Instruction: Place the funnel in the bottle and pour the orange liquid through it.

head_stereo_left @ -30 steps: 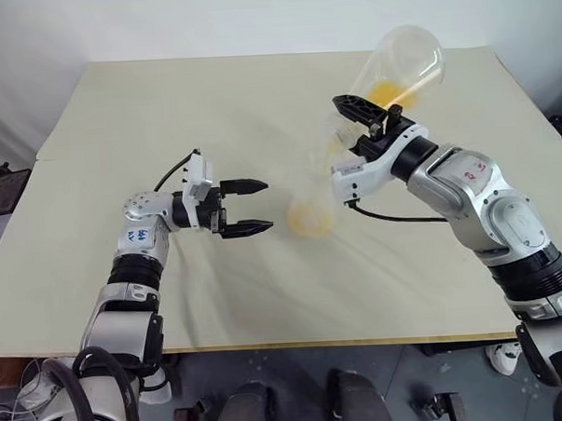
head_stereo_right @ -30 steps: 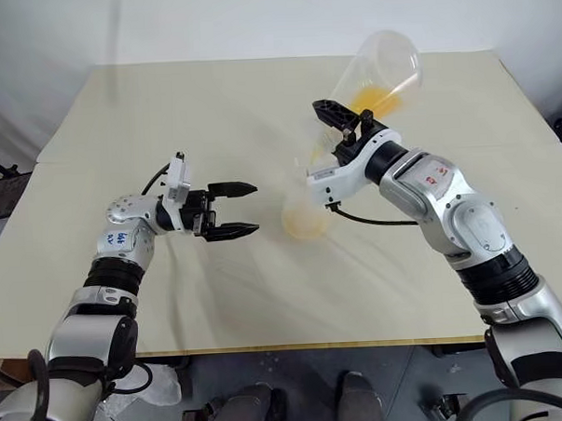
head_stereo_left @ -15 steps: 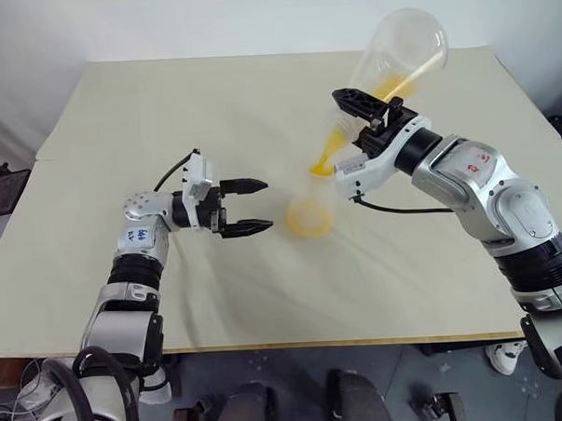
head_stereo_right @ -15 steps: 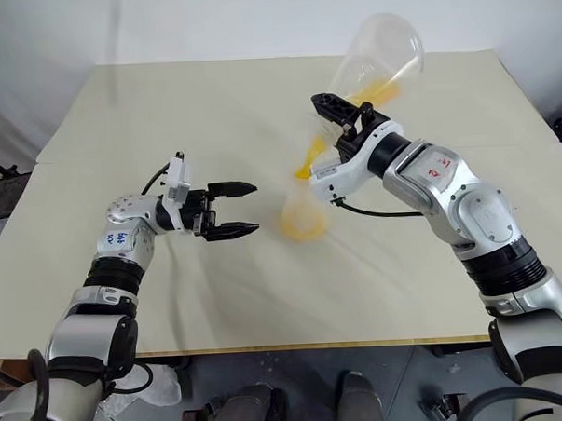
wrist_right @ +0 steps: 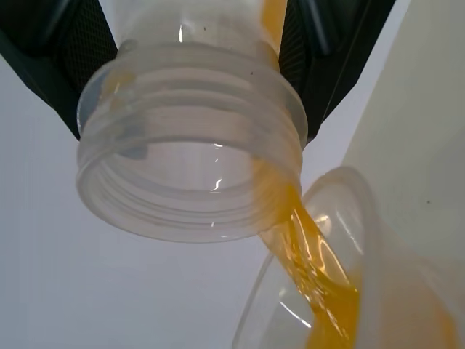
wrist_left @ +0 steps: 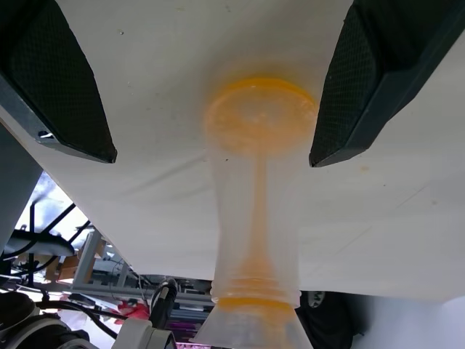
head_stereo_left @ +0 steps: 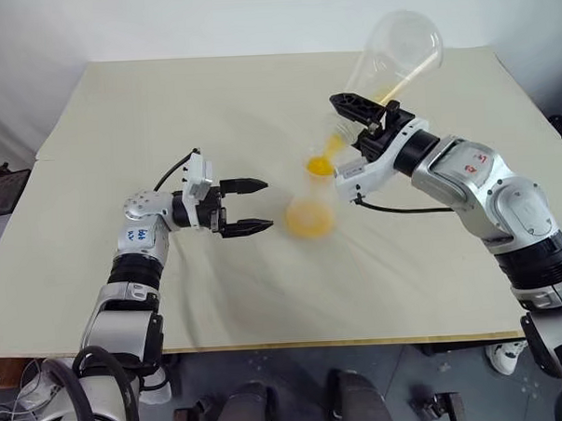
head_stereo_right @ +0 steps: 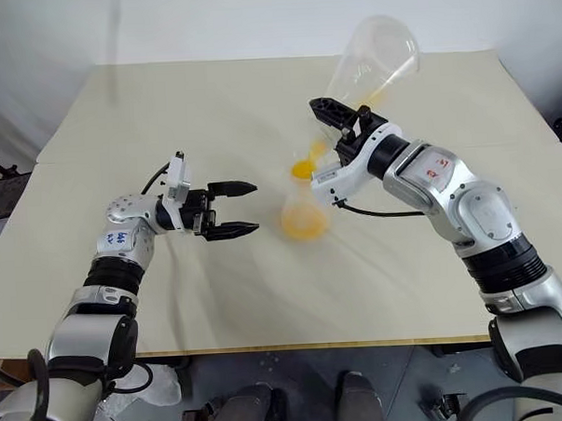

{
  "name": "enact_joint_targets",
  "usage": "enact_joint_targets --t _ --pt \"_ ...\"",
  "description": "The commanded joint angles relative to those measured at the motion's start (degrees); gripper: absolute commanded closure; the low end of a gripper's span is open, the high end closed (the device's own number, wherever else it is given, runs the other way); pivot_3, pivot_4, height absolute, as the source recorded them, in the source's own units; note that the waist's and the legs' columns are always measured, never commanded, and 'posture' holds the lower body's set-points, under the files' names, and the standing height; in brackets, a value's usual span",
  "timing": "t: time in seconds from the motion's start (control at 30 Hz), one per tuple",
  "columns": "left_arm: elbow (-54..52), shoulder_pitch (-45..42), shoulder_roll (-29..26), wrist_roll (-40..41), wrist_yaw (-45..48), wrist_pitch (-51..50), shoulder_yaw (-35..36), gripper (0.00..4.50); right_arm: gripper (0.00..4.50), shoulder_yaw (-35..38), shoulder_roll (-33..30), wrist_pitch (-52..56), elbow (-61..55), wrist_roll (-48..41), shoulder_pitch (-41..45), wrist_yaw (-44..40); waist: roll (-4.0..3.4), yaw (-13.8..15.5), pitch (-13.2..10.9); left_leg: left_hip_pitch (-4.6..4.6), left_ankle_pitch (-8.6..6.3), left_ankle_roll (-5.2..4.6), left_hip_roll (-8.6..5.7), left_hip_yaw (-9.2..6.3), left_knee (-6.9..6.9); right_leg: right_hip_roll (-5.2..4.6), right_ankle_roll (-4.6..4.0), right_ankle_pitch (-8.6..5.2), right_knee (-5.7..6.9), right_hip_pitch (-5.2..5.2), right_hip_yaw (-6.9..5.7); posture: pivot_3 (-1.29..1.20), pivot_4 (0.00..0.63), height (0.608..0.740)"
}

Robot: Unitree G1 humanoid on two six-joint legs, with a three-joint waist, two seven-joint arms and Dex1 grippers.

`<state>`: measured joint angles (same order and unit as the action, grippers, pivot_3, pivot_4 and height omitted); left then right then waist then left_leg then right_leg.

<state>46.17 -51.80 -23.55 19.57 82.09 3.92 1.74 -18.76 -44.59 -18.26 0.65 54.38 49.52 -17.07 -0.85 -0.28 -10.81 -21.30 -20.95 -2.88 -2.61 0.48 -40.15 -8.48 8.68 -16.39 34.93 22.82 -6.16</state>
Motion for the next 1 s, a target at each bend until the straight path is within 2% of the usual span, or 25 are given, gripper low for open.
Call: enact_joint_targets --t 0.03,0.57,1.0 --pt "-0.1 -1.9 -0.4 0.0 0.3 0.7 1.0 0.00 2.04 2.4 -0.9 -0.7 -0.9 0.2 1.8 1.7 0.00 0.0 0.0 0.00 0.00 0.00 0.00 0.00 0.00 0.00 0.00 0.00 0.00 0.00 0.00 0.00 0.150 0.740" --pt "-0.2 -2.1 -0.8 0.2 0.3 0.2 1.2 0.00 2.04 2.3 -1.0 -3.2 -1.2 1.4 2.3 2.6 0.00 0.0 0.0 0.00 0.00 0.00 0.00 0.00 0.00 0.00 0.00 0.00 0.00 0.00 0.00 0.00 0.150 0.740" --pt "-1.0 -2.3 0.2 3.1 -0.6 -1.4 5.3 0.00 2.04 2.8 -1.0 -4.2 -2.0 1.9 1.8 2.7 0.00 0.0 0.0 0.00 0.00 0.00 0.00 0.00 0.00 0.00 0.00 0.00 0.01 0.00 0.00 0.00 0.150 0.740"
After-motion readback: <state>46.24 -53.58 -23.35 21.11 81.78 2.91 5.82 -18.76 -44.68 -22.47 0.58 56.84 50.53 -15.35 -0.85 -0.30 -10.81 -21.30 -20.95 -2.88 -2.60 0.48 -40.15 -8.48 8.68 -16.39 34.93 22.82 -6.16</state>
